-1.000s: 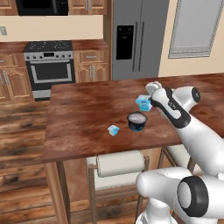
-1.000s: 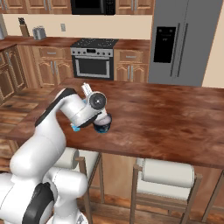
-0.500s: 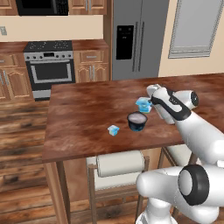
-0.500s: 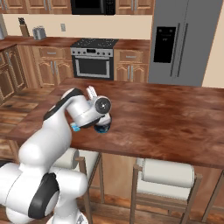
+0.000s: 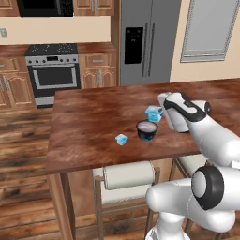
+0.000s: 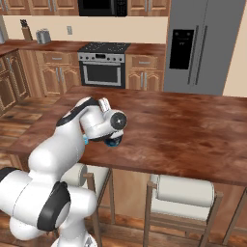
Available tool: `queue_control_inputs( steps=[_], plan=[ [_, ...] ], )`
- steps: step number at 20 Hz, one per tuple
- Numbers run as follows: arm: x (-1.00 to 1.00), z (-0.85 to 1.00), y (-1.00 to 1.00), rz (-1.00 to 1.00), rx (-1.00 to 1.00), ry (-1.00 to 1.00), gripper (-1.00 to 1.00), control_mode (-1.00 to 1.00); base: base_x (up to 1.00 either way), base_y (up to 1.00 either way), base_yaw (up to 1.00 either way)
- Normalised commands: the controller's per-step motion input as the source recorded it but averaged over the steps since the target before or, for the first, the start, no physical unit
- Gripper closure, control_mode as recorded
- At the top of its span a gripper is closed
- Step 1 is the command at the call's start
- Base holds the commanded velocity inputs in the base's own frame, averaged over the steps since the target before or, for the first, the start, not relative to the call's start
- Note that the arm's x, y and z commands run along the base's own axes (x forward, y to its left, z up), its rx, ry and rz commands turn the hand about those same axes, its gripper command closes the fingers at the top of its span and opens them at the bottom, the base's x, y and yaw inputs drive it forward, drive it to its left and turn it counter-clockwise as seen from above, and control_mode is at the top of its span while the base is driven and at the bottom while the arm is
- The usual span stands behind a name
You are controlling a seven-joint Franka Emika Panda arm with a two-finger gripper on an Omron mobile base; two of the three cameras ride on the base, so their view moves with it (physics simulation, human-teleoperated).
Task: Stack the yogurt containers by placing the smaller containers on top of the larger containers.
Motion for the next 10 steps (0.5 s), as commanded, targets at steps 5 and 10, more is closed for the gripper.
queue_control_inputs(
  steps=[5,10],
  plan=[
    [0.04,-0.08,0.0,0.0,0.05,0.0,1.0,-1.0,0.0,0.0,0.0],
    [0.0,0.0,0.0,0.0,0.01,0.0,1.0,-1.0,0.0,0.0,0.0]
  ],
)
